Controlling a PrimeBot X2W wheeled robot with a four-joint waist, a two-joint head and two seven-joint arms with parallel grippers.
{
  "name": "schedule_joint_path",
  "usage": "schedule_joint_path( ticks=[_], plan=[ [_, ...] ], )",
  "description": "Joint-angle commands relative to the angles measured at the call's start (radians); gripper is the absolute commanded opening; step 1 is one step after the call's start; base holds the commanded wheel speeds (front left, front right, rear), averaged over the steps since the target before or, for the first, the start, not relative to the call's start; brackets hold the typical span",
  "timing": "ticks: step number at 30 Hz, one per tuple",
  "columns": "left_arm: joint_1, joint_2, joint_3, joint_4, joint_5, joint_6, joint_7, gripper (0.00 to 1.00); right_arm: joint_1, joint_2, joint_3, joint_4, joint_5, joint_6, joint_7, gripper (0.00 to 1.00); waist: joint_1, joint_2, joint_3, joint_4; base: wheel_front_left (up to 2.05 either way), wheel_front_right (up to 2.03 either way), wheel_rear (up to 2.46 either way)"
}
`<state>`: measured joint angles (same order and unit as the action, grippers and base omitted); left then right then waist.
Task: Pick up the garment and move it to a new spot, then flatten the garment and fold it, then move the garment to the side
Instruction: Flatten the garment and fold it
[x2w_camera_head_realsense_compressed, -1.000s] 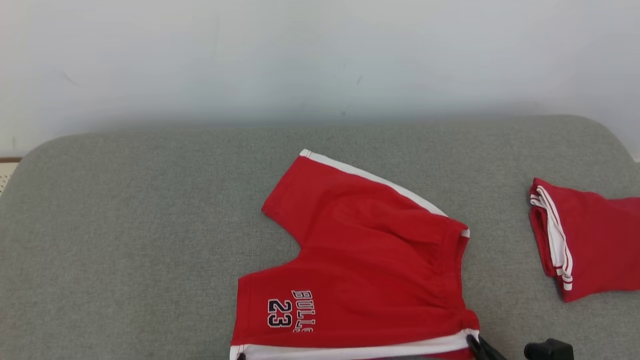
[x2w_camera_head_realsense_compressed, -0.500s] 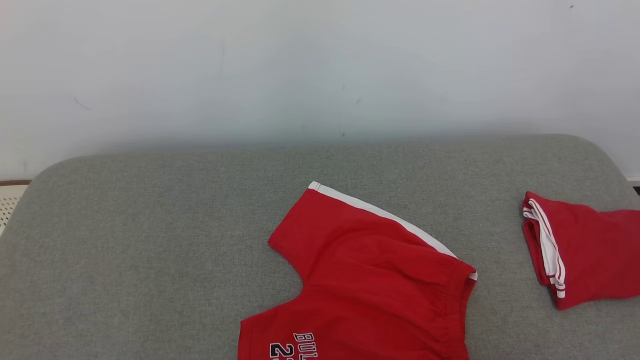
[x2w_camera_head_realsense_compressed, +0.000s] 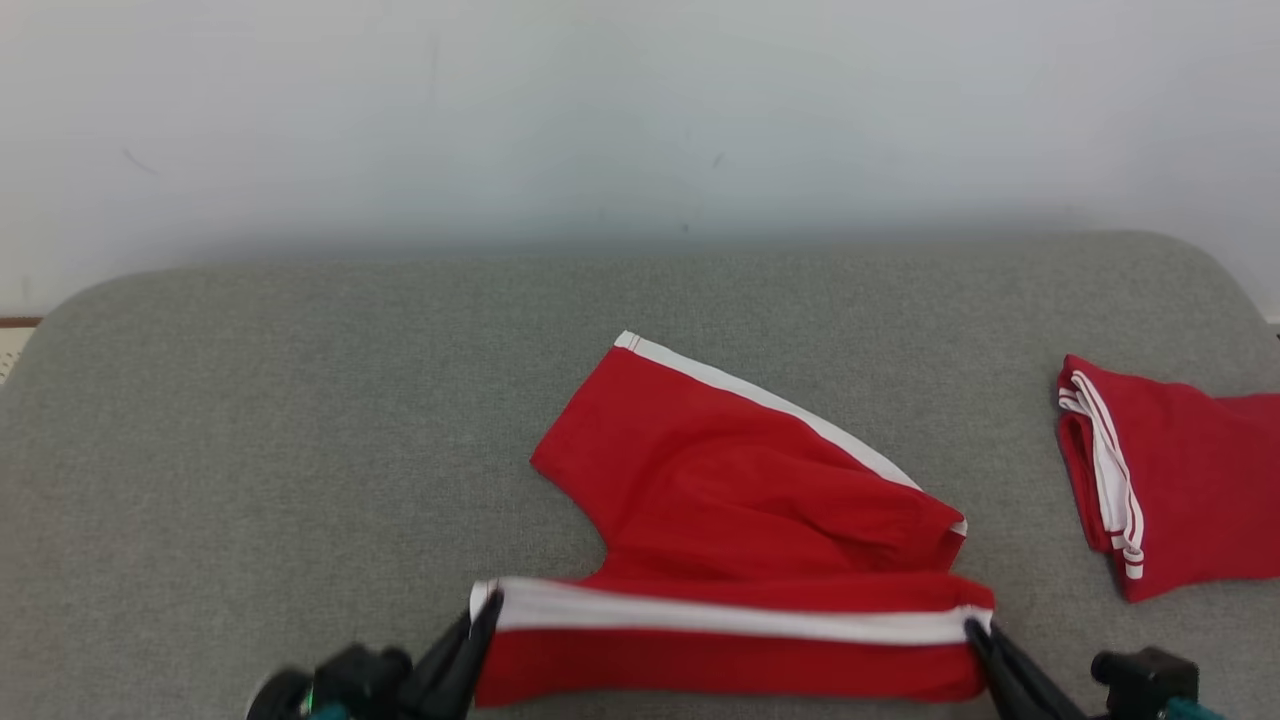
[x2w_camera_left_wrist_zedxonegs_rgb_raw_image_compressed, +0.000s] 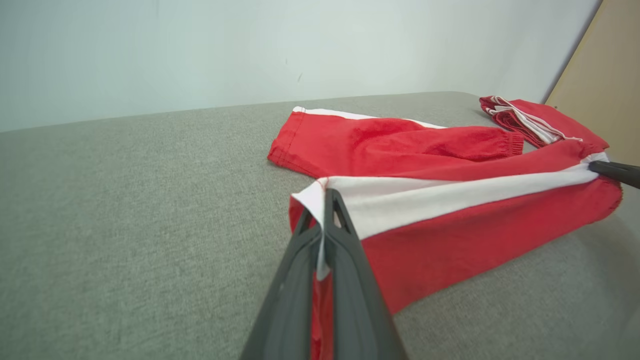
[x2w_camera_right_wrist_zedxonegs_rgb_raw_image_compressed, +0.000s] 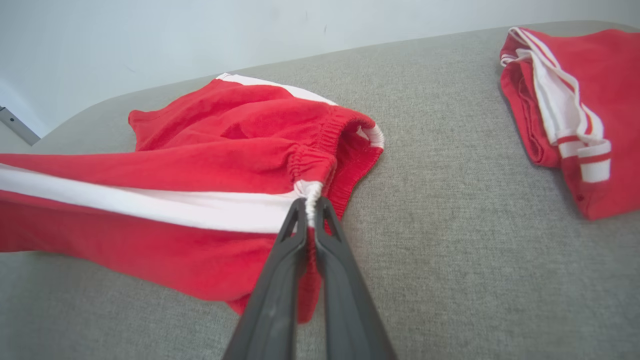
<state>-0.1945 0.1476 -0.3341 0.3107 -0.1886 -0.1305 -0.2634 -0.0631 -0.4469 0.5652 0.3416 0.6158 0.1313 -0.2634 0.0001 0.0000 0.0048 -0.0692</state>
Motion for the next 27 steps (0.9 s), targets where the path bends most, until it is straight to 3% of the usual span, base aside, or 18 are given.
schedule_joint_path(
  ticks=[1, 10, 19, 27],
  plan=[
    [-0.053, 0.011, -0.006, 0.009, 0.004, 0.001, -0.001, 0.00, -0.021, 0.003, -0.021, -0.010, 0.008, -0.001, -0.001, 0.00, -0.0001, 0.0000, 0.025, -0.012, 0.00, 0.00, 0.00],
    [-0.374, -0.005, -0.049, 0.155, 0.002, 0.001, -0.001, 0.00, -0.181, 0.035, -0.058, -0.012, 0.027, -0.001, -0.001, 0.00, -0.0001, 0.0000, 0.166, -0.069, 0.00, 0.00, 0.00],
    [-0.594, -0.026, -0.029, 0.269, 0.046, 0.001, -0.001, 0.00, -0.317, 0.072, -0.071, 0.008, 0.027, -0.001, -0.001, 0.00, -0.0001, 0.0000, 0.279, -0.114, 0.00, 0.00, 0.00],
    [-0.718, -0.027, -0.033, 0.364, 0.094, 0.001, -0.001, 0.00, -0.343, 0.106, -0.126, 0.013, 0.010, -0.001, -0.001, 0.00, -0.0001, 0.0000, 0.350, -0.142, 0.00, 0.00, 0.00]
  ],
)
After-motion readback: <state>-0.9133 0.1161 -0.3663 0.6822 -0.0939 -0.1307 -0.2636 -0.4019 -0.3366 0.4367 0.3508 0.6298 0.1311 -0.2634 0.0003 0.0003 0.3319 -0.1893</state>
